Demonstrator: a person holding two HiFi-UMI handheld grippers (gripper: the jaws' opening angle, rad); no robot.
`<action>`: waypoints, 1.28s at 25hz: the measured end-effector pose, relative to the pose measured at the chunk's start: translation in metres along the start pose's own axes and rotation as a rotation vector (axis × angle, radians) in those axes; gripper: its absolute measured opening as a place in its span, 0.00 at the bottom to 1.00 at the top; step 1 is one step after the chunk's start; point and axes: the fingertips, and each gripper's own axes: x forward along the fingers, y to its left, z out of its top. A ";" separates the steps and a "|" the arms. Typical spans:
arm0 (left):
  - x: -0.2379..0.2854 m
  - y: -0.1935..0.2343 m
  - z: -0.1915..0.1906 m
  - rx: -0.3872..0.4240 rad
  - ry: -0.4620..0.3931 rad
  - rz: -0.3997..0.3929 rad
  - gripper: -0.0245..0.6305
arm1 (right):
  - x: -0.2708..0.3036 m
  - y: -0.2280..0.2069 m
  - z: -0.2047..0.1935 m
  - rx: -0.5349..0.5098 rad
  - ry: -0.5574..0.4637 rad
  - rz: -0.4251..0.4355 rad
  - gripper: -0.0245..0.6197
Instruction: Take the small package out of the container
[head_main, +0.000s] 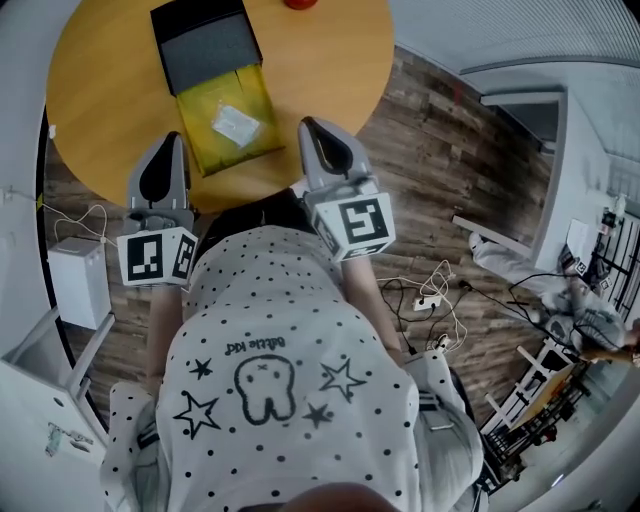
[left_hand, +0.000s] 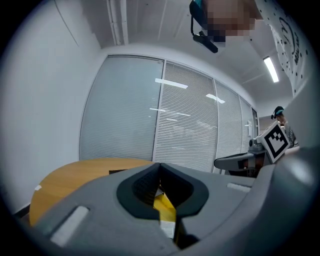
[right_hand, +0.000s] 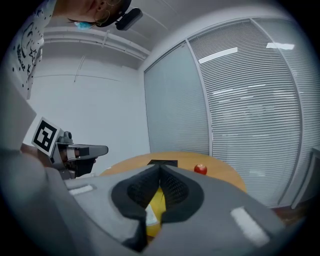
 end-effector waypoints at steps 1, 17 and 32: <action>-0.001 0.001 0.000 -0.001 0.002 0.002 0.05 | 0.002 0.002 0.000 -0.002 0.002 0.008 0.05; 0.010 0.015 -0.005 -0.010 0.022 0.009 0.05 | 0.065 0.022 -0.018 -0.105 0.140 0.137 0.13; 0.018 0.022 -0.005 0.004 0.033 -0.016 0.05 | 0.101 0.032 -0.059 -0.183 0.272 0.187 0.19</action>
